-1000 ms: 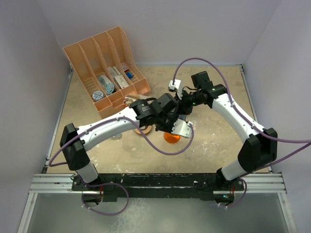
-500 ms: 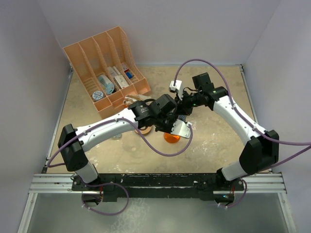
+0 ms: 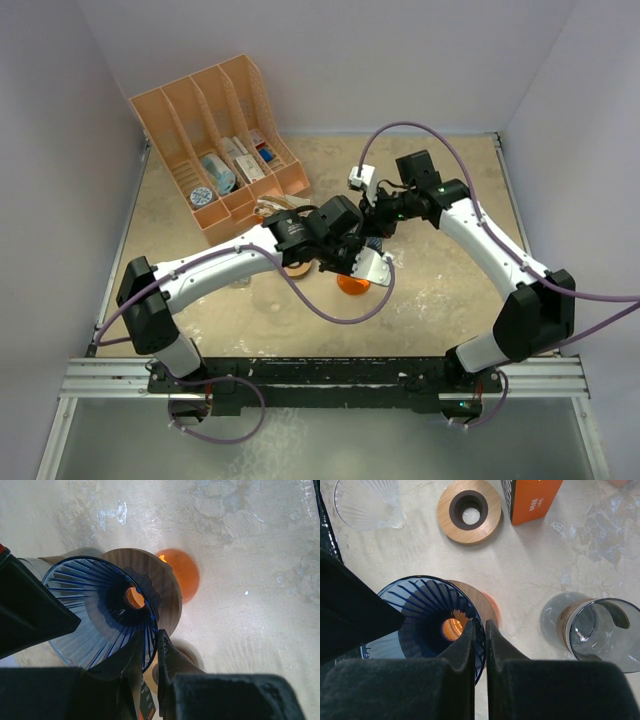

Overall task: Place the coffee filter in the dripper
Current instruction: Place the coffee dripper on the coffee server.

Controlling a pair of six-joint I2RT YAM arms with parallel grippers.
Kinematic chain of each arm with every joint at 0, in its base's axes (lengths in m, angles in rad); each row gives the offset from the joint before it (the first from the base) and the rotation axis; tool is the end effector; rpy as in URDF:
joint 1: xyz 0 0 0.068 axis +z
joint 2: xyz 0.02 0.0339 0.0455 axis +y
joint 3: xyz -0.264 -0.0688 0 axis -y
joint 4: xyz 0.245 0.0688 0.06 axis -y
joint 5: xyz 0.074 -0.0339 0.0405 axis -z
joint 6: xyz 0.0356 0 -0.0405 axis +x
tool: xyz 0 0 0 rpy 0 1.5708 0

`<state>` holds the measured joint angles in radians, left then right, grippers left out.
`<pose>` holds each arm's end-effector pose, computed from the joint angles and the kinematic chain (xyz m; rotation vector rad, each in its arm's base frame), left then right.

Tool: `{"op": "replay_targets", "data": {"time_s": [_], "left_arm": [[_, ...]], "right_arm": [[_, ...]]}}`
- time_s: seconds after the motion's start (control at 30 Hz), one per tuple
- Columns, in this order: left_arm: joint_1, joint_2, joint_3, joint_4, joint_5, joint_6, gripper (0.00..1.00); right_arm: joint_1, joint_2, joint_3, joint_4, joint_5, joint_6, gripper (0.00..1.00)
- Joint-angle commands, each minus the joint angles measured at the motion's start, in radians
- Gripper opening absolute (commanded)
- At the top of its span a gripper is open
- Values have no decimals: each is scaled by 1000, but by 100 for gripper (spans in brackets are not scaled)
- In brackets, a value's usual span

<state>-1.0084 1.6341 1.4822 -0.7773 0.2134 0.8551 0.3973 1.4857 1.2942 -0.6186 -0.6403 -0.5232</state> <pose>0.1819 -0.3027 0.3120 2.0586 1.4189 -0.3304 0.2870 0.1435 0.3145 -1.2729 1.8928 0.6913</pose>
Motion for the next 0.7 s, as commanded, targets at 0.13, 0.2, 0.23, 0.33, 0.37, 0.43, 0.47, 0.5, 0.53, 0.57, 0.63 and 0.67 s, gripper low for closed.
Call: {"op": "replay_targets", "data": {"time_s": [0.13,0.2,0.23,0.33,0.37,0.43,0.47,0.5,0.53,0.57,0.63,0.67], "left_arm": [[-1,102,92,-169,-3,-53,2],[-4,116,123,-179,-6,-54,5],[-5,121,132,-180,-7,-54,6],[-9,126,148,-181,-12,-57,10],[-10,124,151,-181,-11,-58,11],[-10,117,156,-183,-11,-58,13],[-11,114,160,-182,-11,-59,14],[-12,110,165,-181,-11,-60,16],[-12,109,172,-182,-11,-61,17],[-12,107,179,-183,-11,-62,18],[-12,105,196,-188,-11,-64,21],[-11,104,202,-191,-11,-67,23]], "right_arm": [[0,49,128,-101,89,7,14],[0,53,149,-110,92,7,17],[0,55,159,-114,94,7,18],[0,58,180,-126,94,6,22],[0,56,186,-129,94,7,23],[0,54,199,-136,93,8,25],[0,52,206,-140,91,8,26],[0,51,212,-142,89,7,26],[0,50,222,-144,86,7,27],[0,50,228,-149,84,9,28],[-1,48,243,-154,85,10,29],[0,45,247,-154,85,11,29]]}}
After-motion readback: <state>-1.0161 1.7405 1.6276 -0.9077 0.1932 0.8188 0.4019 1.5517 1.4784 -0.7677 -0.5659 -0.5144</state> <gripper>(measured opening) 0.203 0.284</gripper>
